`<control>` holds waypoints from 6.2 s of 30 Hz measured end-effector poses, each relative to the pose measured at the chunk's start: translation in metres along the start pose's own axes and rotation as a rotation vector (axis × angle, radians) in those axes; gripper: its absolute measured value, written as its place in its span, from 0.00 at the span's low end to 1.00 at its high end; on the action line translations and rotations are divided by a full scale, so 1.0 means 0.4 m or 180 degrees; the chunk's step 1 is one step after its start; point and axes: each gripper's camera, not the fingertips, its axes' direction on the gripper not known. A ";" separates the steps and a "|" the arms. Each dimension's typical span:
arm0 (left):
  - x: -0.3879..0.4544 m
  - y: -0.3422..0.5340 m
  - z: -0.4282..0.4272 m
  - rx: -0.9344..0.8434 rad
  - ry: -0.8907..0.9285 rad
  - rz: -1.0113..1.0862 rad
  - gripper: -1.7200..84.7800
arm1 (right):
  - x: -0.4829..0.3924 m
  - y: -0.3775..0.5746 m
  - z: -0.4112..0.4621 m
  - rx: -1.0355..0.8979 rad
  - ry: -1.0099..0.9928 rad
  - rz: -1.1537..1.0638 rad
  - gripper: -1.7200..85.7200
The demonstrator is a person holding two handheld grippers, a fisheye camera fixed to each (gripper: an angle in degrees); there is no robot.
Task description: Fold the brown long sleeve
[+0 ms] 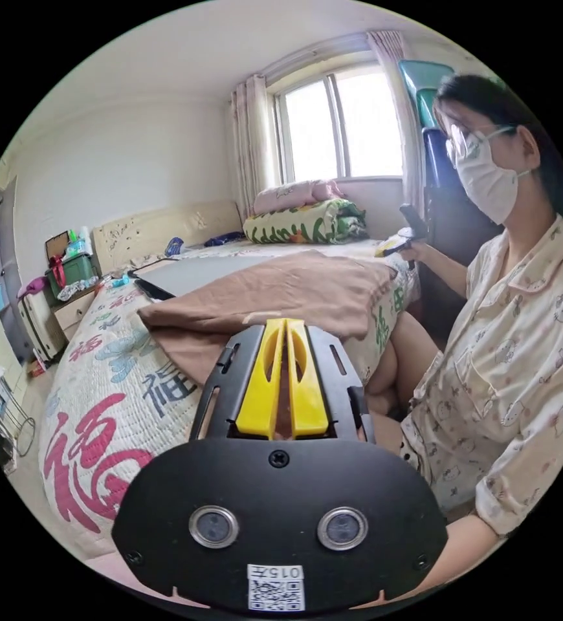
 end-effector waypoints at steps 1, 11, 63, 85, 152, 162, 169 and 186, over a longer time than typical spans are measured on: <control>-0.019 0.001 -0.013 0.0147 0.0023 -0.0099 0.03 | 0.025 -0.024 -0.010 0.0059 -0.0026 0.0135 0.06; -0.441 -0.051 0.379 -0.0854 -0.0608 -0.2277 0.17 | 0.450 -0.407 0.161 -0.0144 -0.0071 0.1733 0.17; -1.041 0.020 0.351 -0.0890 0.0327 -0.2829 0.16 | 0.839 -0.838 0.131 -0.0435 -0.0630 0.2146 0.15; -1.230 -0.634 -0.199 -0.0938 -0.0748 -0.1918 0.12 | 0.563 -0.575 -0.212 0.0146 0.0008 0.1289 0.13; -1.357 -0.984 -0.126 -0.0940 0.0567 -0.1195 0.03 | -0.287 0.579 0.237 0.0570 -0.1259 -0.0455 0.03; -1.292 -0.842 -0.123 -0.0713 0.0482 -0.1401 0.13 | -0.298 0.682 0.422 0.0363 -0.1055 -0.0552 0.03; -1.126 -0.830 0.059 -0.1269 0.0413 -0.1335 0.18 | -0.297 0.721 0.484 0.0390 -0.0998 -0.0710 0.03; -0.649 -0.869 0.370 -0.1797 -0.0678 -0.0250 0.05 | -0.287 0.637 0.714 -0.0004 -0.0912 -0.0944 0.04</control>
